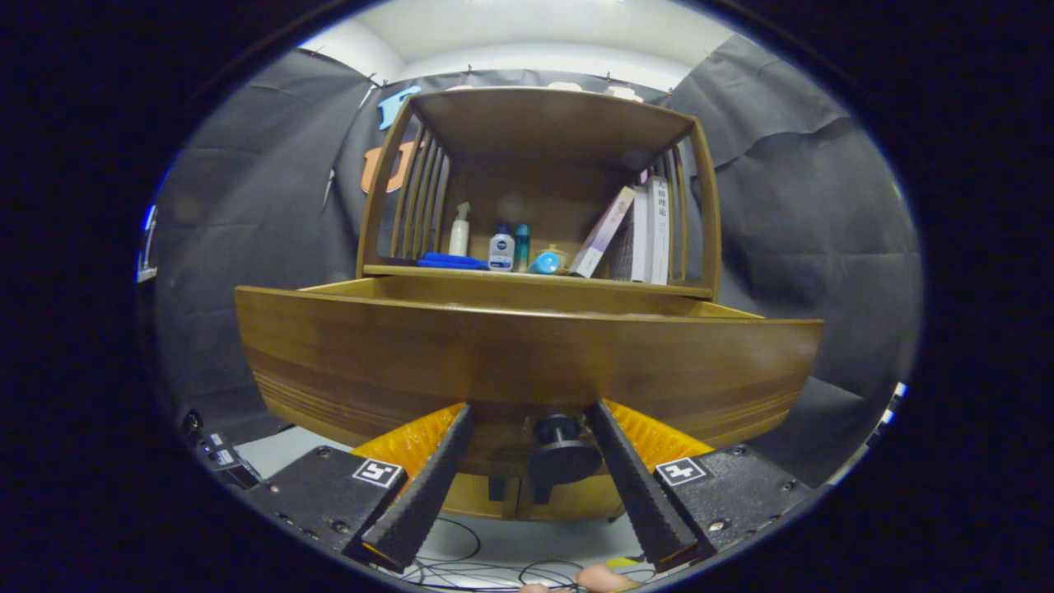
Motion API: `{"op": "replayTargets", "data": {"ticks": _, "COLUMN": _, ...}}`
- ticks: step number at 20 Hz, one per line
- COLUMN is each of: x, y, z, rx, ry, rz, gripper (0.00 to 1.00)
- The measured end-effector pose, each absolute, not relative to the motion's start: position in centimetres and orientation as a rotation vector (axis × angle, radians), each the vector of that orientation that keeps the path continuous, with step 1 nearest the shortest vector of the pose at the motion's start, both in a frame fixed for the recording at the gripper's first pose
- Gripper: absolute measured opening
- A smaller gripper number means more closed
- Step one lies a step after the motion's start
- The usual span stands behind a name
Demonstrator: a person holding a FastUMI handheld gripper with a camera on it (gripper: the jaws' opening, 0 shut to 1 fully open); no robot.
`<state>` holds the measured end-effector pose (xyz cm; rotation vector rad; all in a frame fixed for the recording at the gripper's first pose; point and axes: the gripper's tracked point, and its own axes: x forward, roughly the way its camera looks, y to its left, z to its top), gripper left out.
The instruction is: Pull open the drawer, take out the items inside it, and place them on the countertop above the cabinet.
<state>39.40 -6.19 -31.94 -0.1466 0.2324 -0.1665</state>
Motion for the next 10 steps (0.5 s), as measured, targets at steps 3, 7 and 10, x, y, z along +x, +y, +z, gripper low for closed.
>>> {"op": "replayTargets", "data": {"ticks": 3, "x": 41.6, "y": -6.3, "z": -31.6, "rx": -0.142, "ry": 0.249, "rz": -0.171, "gripper": 0.97}}
{"op": "replayTargets", "data": {"ticks": 7, "x": 45.5, "y": -6.6, "z": -31.2, "rx": -0.140, "ry": 0.267, "rz": -0.174, "gripper": 0.97}}
{"op": "replayTargets", "data": {"ticks": 10, "x": 48.1, "y": -6.8, "z": -30.9, "rx": -0.128, "ry": 0.278, "rz": -0.184, "gripper": 0.97}}
